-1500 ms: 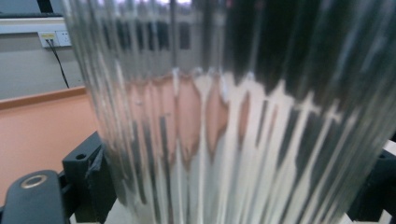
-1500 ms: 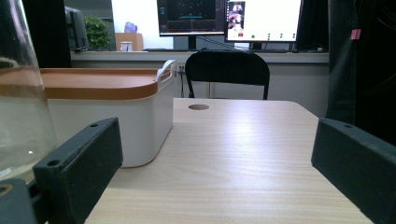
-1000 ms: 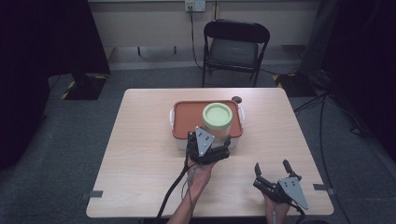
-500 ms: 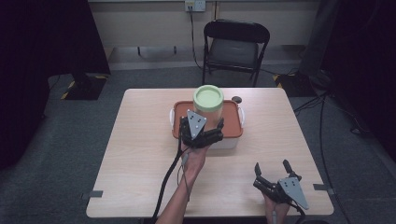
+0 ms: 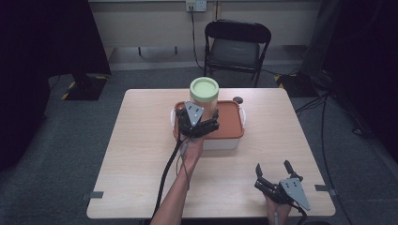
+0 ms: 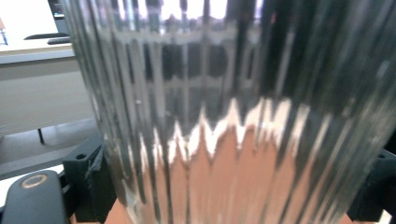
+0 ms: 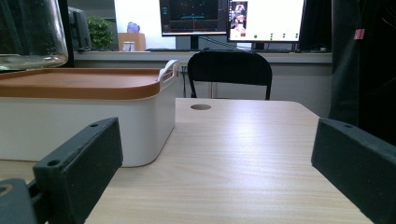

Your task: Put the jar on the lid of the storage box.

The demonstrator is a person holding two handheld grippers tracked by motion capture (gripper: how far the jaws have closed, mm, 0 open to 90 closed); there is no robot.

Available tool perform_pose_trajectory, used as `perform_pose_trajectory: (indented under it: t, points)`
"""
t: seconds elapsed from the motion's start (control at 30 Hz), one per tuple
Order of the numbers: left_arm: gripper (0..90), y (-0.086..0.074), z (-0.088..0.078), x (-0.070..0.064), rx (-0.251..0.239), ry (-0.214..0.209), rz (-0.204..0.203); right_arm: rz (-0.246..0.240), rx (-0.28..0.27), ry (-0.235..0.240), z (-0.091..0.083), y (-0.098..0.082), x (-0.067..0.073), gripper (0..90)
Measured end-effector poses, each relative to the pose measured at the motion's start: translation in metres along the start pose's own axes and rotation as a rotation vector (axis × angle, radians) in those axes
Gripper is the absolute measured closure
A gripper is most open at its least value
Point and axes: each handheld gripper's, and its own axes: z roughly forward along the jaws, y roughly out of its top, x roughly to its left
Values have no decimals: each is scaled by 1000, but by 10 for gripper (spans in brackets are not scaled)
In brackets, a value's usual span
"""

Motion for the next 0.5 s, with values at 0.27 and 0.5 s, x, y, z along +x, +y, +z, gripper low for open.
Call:
perform_pose_trajectory:
  t: [0.27, 0.5]
  points:
    - [117, -8, 8, 0, 17, 20, 10, 1, 0, 0, 0, 0, 0, 12]
    - [117, -18, 14, 4, 31, 30, -4, 0, -1, 2, 0, 0, 0, 12]
